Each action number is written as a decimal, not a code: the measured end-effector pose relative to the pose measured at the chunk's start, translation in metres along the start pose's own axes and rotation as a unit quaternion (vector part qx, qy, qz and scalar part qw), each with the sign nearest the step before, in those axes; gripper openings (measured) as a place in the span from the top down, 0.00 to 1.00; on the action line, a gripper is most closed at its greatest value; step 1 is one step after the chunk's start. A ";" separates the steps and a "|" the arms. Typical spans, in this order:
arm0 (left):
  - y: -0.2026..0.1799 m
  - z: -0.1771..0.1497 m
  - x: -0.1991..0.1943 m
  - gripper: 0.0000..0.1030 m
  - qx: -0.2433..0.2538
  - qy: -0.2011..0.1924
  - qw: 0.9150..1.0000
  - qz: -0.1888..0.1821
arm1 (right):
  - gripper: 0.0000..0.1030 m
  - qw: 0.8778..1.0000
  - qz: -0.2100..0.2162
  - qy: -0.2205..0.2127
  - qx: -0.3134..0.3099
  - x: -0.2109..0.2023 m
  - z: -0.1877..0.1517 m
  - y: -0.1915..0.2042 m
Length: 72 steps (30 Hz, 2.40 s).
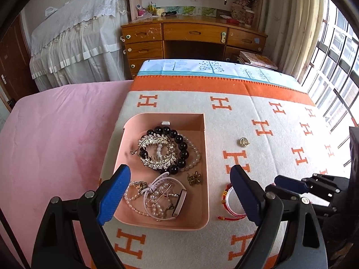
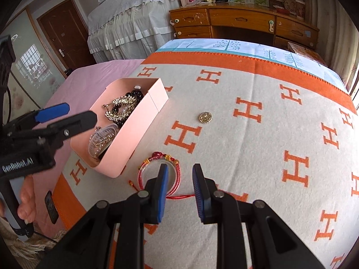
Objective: Organize jewelry
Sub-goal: 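Move the right tool to the red string bracelet and grasp it, then grasp the gold coin charm with the left tool while the right tool holds the red bracelet, then lower the gold coin into the box with the left tool while the right tool carries the bracelet over it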
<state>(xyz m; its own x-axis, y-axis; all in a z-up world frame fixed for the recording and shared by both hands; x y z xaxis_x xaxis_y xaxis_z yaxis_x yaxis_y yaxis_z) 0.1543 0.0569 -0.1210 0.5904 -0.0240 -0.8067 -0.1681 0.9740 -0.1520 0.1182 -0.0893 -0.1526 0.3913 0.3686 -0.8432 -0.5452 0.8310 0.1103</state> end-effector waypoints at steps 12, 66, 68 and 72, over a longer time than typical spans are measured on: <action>-0.011 0.022 0.021 0.14 -0.011 0.030 0.999 -0.017 | 0.81 0.995 -0.031 0.051 -0.077 0.037 -0.011 0.016; -0.122 -0.012 0.137 0.87 0.016 0.052 0.998 0.020 | 0.94 0.982 -0.052 -0.094 0.154 -0.010 -0.044 -0.140; -0.119 -0.011 0.138 0.87 0.010 0.053 0.998 0.013 | 0.94 0.982 -0.053 -0.094 0.153 -0.010 -0.044 -0.140; -0.115 -0.010 0.126 0.87 0.007 0.040 0.999 0.001 | 0.94 0.983 -0.058 -0.094 0.146 -0.010 -0.044 -0.139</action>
<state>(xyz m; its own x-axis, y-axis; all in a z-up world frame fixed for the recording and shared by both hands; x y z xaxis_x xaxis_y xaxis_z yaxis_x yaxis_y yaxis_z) 0.2399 -0.0609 -0.2108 0.5251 -0.0404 -0.8501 -0.1574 0.9770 -0.1437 0.1576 -0.2264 -0.1829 0.5839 0.3117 -0.7496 -0.2637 0.9461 0.1880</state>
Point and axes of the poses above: each gripper's, at about its wrist camera, not at the fingertips, and x roughly the way its jaws point, y to its left, z to its top, the point moved 10 cm from there along x, roughly the way its jaws point, and after that the axes turned 12 degrees about -x, right-handed, at the moved point
